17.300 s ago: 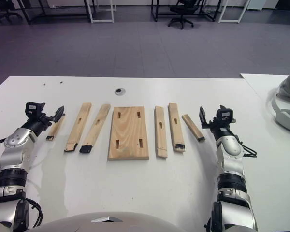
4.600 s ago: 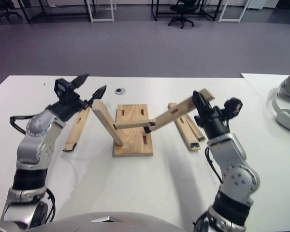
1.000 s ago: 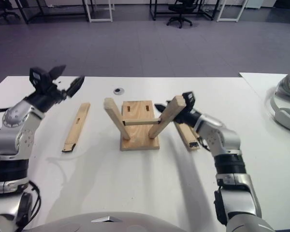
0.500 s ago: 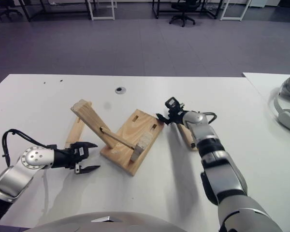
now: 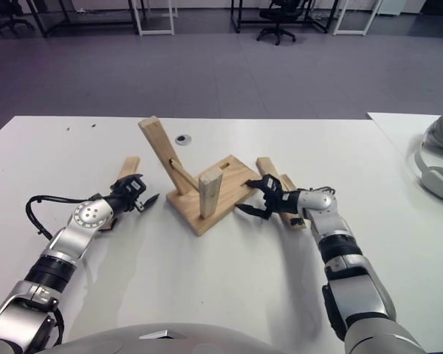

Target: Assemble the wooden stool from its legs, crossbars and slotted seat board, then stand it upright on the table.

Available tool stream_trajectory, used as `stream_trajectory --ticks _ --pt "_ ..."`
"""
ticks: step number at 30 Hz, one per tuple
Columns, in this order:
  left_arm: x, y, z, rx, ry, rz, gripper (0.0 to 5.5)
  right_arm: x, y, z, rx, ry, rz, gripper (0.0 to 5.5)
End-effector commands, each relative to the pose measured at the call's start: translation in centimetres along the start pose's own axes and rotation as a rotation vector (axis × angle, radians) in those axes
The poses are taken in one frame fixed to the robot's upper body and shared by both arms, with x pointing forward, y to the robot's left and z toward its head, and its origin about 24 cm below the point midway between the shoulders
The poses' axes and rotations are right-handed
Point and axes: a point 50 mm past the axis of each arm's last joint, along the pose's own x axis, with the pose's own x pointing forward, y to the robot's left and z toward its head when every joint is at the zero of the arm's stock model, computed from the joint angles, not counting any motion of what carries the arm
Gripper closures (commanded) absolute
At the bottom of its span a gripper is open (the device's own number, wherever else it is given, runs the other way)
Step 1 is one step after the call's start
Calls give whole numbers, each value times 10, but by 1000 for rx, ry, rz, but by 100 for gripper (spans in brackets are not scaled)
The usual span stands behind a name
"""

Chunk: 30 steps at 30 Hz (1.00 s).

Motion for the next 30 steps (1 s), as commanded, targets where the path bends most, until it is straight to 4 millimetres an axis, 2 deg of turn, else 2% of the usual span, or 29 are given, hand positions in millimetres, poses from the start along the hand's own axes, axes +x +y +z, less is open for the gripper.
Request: stream_trajectory --ticks 1,3,5,8,12,15,18,20,23,25,26,28,30 --pt "-16 -5 6 25 -17 -91 147 -1 -36 36 102 -155 -265 127" --pt "-24 -7 9 43 -17 -128 147 -2 -47 36 149 -125 -358 127" --pt "-28 -8 13 47 -16 -145 147 3 -49 33 170 -77 -368 127" --pt "-29 -14 19 37 -25 -174 147 26 -44 32 223 14 -389 127" --pt "-29 -25 29 46 -44 -235 147 34 -39 25 42 237 -352 127" --pt "-32 -31 35 46 -50 -256 147 40 -35 31 -15 245 -263 127" --pt "-35 -32 49 -28 -116 -245 147 46 -22 39 18 125 -57 127" --pt "-43 -42 62 -141 -197 -277 147 43 -11 29 12 107 81 127" --pt "-62 -65 74 -242 -262 -391 147 35 0 10 19 99 140 127" --pt "-74 -69 69 -225 -223 -433 147 35 15 3 18 66 189 127" --pt "-74 -64 65 -209 -197 -413 147 36 23 1 -6 57 189 127" --pt "-68 -56 58 -183 -159 -342 147 40 43 10 0 -25 166 127" --pt "-64 -57 58 -190 -167 -304 147 43 60 24 26 -92 117 127"
